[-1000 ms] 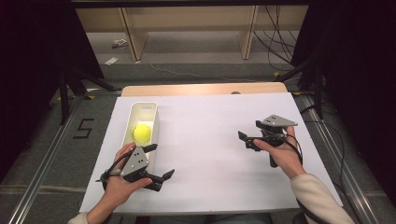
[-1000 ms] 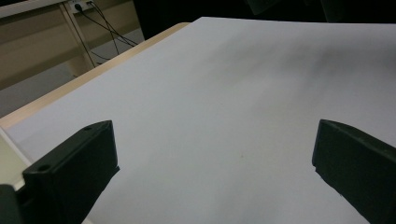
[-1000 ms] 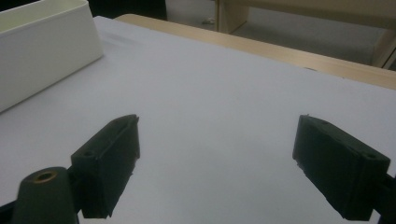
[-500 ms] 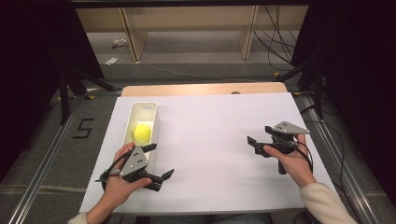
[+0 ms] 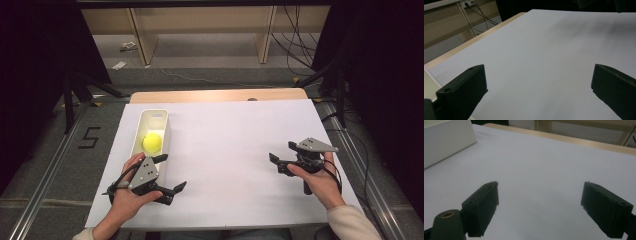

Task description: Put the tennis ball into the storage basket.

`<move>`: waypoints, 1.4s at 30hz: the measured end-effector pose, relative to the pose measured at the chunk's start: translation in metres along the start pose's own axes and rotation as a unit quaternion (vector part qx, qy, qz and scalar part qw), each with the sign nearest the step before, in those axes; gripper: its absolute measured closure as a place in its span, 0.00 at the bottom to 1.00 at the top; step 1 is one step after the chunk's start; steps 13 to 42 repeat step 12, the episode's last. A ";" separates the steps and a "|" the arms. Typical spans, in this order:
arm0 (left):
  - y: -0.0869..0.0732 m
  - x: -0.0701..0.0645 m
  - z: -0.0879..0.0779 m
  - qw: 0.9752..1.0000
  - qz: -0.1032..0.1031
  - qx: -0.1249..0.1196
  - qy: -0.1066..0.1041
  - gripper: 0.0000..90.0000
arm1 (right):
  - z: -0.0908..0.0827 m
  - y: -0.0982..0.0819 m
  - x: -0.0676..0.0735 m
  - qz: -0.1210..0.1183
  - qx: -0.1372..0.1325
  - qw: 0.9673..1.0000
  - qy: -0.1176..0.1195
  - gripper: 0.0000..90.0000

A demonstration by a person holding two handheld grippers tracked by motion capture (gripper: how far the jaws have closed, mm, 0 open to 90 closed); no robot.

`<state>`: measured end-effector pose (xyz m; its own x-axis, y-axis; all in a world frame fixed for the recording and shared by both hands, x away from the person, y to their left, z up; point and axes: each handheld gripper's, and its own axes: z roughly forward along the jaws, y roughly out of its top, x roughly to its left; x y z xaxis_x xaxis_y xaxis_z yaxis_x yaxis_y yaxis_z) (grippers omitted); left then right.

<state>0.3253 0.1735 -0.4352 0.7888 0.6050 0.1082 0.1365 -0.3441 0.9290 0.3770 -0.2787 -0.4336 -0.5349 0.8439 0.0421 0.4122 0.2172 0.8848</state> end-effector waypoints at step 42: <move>0.000 0.001 0.000 1.000 0.000 0.000 0.000 0.00 | 0.003 -0.003 0.004 -0.003 0.006 1.000 0.005 0.17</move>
